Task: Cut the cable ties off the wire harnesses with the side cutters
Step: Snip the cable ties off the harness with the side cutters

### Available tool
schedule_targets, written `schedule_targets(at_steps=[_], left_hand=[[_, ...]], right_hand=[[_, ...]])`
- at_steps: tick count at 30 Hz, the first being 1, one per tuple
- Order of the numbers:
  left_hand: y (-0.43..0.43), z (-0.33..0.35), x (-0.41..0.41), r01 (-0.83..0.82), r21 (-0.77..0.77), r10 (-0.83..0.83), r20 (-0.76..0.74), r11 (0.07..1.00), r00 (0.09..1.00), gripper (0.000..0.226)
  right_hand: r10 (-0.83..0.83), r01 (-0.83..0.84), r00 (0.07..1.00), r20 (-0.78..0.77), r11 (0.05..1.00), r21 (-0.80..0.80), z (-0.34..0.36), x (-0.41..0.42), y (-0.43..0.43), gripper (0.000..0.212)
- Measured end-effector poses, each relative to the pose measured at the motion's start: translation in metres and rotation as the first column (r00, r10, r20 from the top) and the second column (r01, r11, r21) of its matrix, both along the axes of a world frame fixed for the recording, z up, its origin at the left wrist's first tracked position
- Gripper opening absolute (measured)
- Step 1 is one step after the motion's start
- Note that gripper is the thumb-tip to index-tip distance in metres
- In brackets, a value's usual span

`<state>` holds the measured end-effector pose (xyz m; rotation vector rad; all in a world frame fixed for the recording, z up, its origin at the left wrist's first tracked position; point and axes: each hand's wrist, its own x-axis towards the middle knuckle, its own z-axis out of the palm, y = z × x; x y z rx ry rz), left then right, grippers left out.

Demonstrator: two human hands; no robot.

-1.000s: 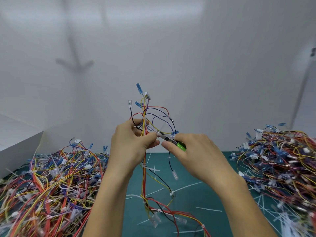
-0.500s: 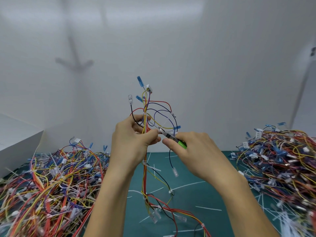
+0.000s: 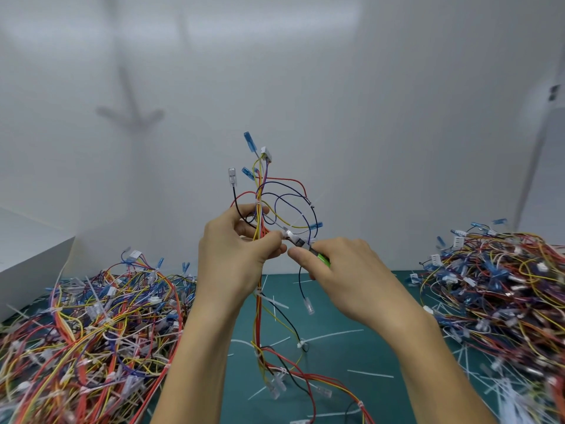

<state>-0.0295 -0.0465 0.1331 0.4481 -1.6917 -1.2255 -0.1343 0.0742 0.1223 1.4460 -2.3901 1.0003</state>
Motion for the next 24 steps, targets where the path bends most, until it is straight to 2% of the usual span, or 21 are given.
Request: schedule_targets(at_steps=[14, 24], left_hand=[[0.008, 0.000, -0.003, -0.112, -0.143, 0.117, 0.028, 0.983, 0.993, 0.031], [0.012, 0.002, -0.004, -0.172, -0.187, 0.184, 0.052, 0.967, 0.981, 0.034]], right_hand=[[-0.003, 0.003, 0.999, 0.035, 1.000, -0.004, 0.000, 0.001, -0.001, 0.070], [-0.006, 0.007, 0.998, 0.067, 1.000, -0.016, 0.001, 0.003, -0.002, 0.068]])
